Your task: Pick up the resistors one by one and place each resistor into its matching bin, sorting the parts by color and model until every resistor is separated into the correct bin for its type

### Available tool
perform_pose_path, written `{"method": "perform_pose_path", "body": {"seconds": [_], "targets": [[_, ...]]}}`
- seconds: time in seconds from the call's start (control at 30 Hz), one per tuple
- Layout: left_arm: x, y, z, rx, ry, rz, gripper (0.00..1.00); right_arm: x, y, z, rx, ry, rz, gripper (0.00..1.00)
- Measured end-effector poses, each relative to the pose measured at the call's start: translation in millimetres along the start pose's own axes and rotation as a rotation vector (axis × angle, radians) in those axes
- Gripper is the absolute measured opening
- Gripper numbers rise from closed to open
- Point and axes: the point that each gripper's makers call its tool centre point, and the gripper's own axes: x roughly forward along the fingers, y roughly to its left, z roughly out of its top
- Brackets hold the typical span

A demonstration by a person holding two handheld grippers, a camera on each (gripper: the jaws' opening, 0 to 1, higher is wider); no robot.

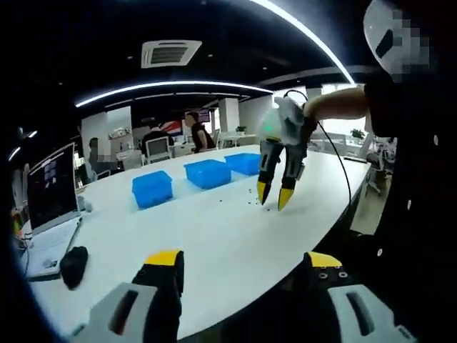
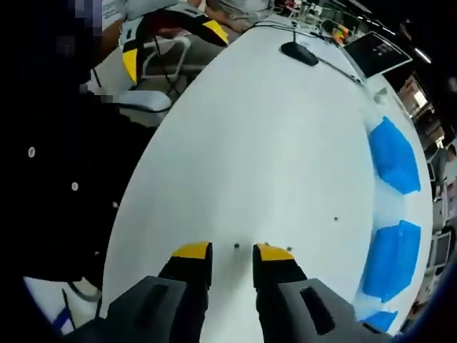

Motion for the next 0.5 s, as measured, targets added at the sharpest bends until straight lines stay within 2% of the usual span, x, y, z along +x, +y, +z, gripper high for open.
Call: {"method": "perform_pose_path", "body": {"seconds": [0.17,0.5], "targets": [[-0.6,-0.9,-1.9,-0.007,0.004,-0.003,0.68,3.9,-2.8,-2.5,-0.007,0.028,0.004,0.18],[-1.3,0.4,-2.7,-0.017,0.003,-0.005,0.67,3.7,2.9,-4.7,0.03,0.032,0.041,0.08]]}}
